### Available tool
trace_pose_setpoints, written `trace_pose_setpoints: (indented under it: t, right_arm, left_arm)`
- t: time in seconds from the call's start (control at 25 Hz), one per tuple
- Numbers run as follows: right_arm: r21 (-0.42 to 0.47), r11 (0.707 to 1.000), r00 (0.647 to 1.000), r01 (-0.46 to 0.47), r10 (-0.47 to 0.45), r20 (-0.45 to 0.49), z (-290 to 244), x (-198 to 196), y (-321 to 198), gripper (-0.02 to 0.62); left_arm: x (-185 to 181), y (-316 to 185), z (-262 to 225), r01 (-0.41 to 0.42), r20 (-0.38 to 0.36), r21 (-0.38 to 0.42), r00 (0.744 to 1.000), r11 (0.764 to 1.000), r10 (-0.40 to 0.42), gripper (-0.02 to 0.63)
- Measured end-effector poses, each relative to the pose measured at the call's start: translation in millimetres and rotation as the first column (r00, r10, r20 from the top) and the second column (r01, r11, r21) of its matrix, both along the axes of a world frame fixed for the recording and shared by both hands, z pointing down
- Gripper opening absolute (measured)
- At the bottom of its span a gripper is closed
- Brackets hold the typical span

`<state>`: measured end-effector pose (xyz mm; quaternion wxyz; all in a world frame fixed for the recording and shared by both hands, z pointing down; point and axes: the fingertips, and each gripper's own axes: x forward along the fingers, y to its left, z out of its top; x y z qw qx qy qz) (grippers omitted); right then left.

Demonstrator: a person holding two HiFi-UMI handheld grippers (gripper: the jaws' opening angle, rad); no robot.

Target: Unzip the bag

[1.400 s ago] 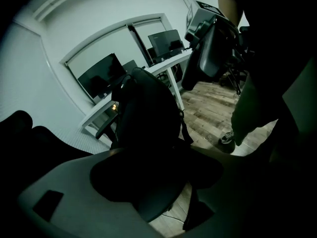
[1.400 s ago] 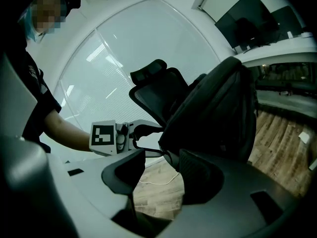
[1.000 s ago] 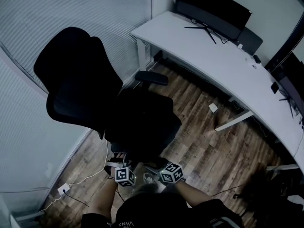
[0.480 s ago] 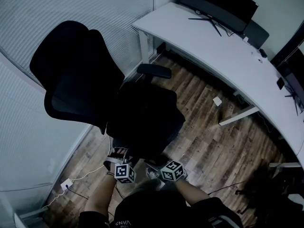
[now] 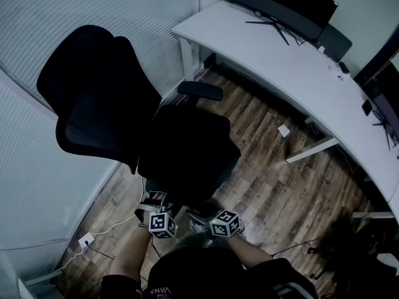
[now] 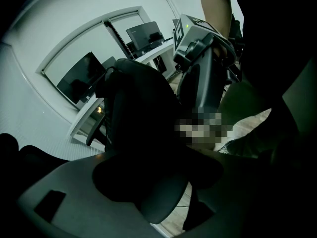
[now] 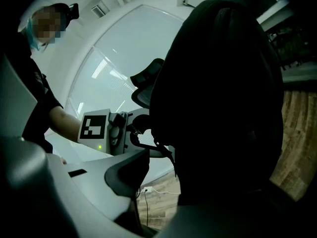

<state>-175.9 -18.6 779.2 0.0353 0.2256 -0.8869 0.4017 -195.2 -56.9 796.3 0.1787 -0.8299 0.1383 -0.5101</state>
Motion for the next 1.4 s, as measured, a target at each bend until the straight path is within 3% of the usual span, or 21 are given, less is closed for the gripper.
trace_pose_setpoints:
  t: [0.16, 0.28, 0.4, 0.6, 0.8, 0.88, 1.04, 1.4]
  right_arm:
    - [0.014, 1.000, 1.000, -0.013, 0.013, -0.013, 1, -2, -3, 0.147]
    - [0.029, 1.000, 0.999, -0.003, 0.004, -0.035, 3, -5, -3, 0.077]
    - [0.021, 1.000, 0.999, 0.012, -0.011, -0.038, 3, -2, 0, 0.067]
    - [-0.030, 0.999, 0.999, 0.012, -0.011, 0.031, -14, 8, 12, 0.055]
    - [-0.077, 0.997, 0.994, -0.021, 0.029, 0.106, -33, 6, 8, 0.052]
    - [-0.074, 0.997, 0.994, -0.016, 0.024, 0.104, -40, 5, 4, 0.051]
    - [-0.062, 0.998, 0.995, -0.012, 0.018, 0.100, -53, 4, -1, 0.049]
    - [-0.098, 0.995, 0.979, -0.006, 0.026, 0.202, -77, 10, -12, 0.048]
  left_arm:
    - [1, 2, -2, -0.001, 0.001, -0.003, 1.000, 1.000, 0.001, 0.288]
    - [0, 0, -1, 0.008, 0.000, -0.005, 1.000, 1.000, -0.008, 0.288]
    - [2, -2, -1, 0.015, -0.005, -0.002, 1.000, 1.000, -0.015, 0.288]
    - [14, 1, -10, 0.007, -0.048, 0.023, 0.999, 1.000, -0.006, 0.288]
    - [24, 5, -18, -0.007, -0.080, 0.098, 0.997, 0.995, 0.015, 0.288]
    - [23, 0, -22, 0.031, -0.099, 0.123, 0.995, 0.992, -0.018, 0.224]
    - [22, -4, -36, 0.075, -0.139, 0.142, 0.989, 0.987, -0.055, 0.187]
    - [23, -11, -47, 0.068, -0.160, 0.120, 0.986, 0.990, -0.048, 0.122]
